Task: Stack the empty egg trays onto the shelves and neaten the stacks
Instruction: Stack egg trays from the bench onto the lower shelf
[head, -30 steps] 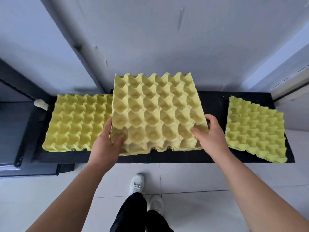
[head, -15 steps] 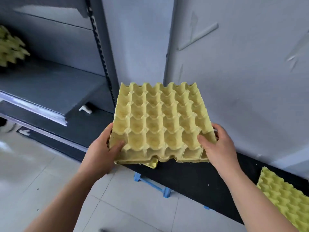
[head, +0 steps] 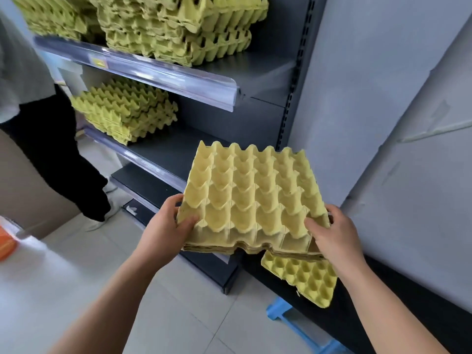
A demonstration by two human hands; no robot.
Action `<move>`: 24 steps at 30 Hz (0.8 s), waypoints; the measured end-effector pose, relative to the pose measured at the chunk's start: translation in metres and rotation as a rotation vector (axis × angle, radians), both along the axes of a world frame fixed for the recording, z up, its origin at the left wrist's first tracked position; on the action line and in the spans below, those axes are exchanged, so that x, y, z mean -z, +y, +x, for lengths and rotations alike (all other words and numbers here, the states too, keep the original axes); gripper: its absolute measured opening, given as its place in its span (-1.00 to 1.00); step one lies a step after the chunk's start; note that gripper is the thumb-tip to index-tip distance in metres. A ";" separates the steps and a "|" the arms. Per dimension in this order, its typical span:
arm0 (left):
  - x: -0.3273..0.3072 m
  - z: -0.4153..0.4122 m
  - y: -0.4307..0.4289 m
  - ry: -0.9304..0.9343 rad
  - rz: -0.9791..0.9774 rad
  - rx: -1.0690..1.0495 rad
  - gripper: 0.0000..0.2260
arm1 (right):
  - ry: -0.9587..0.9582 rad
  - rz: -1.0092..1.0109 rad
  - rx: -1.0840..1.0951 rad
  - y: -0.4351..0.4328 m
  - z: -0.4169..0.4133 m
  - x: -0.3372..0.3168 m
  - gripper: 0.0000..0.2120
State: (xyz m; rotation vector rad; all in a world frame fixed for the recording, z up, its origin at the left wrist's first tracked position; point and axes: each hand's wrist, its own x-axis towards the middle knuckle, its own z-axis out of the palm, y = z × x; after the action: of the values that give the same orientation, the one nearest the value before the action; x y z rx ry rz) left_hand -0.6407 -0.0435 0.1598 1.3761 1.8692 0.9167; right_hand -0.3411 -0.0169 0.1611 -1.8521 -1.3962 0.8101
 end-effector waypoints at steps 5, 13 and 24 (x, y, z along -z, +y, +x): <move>-0.008 -0.085 0.022 0.007 -0.003 -0.036 -0.67 | -0.003 -0.015 -0.002 0.026 -0.089 -0.002 -0.77; 0.003 -0.161 0.094 0.046 0.003 -0.022 -0.80 | -0.071 -0.039 0.064 0.095 -0.176 0.010 -0.84; 0.045 -0.232 0.238 0.067 -0.081 0.058 -0.73 | -0.107 -0.110 0.128 0.210 -0.239 0.044 -0.82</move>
State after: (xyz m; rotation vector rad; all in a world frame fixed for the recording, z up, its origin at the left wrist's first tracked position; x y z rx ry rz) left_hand -0.8723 0.1943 0.1150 1.4203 1.8846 0.7664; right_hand -0.5806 0.1931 0.1170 -2.0735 -1.3043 0.7459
